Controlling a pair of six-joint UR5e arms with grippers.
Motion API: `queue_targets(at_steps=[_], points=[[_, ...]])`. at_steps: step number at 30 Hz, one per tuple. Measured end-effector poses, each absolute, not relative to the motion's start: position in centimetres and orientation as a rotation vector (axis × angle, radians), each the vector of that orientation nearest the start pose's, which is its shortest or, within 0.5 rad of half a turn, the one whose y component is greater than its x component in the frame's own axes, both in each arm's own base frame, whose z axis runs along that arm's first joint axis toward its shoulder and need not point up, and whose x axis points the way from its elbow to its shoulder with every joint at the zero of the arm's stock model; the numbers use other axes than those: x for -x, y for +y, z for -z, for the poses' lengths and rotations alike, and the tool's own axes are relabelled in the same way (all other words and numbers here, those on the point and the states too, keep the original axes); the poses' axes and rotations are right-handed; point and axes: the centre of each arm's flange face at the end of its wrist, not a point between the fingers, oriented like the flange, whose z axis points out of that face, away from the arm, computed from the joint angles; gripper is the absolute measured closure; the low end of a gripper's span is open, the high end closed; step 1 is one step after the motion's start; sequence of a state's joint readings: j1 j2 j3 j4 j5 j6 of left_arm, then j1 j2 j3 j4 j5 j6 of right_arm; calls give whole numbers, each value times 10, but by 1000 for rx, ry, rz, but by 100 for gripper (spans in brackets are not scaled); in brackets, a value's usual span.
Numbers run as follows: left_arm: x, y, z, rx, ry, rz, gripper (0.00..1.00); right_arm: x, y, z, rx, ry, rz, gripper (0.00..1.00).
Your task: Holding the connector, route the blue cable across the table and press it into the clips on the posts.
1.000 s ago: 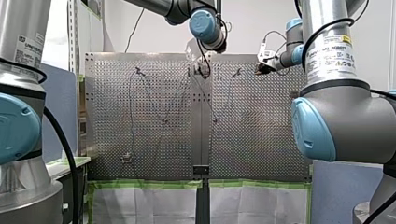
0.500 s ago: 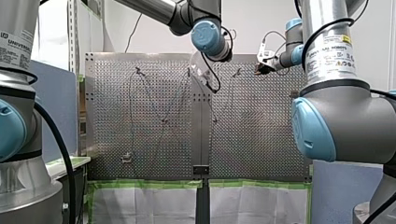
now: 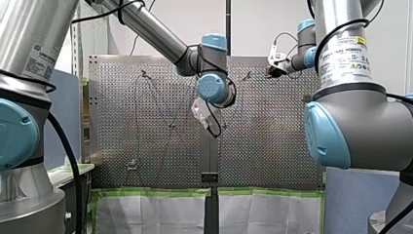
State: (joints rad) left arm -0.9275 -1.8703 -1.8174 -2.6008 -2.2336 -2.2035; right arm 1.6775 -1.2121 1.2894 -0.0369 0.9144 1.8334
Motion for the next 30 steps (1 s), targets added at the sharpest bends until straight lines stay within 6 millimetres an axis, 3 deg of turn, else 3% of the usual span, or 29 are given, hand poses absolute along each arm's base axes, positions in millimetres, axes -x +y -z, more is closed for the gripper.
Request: queue_targets(at_steps=[5, 15, 30], points=[[-278, -462, -220, 259, 1638, 660, 0, -258, -591, -427, 2183, 1332, 2392, 100], [-264, -442, -136, 208, 1729, 603, 0, -256, -592, -426, 2182, 1339, 2392, 100], [-232, -403, -92, 198, 1743, 589, 0, -255, -593, -426, 2182, 1343, 2392, 100]])
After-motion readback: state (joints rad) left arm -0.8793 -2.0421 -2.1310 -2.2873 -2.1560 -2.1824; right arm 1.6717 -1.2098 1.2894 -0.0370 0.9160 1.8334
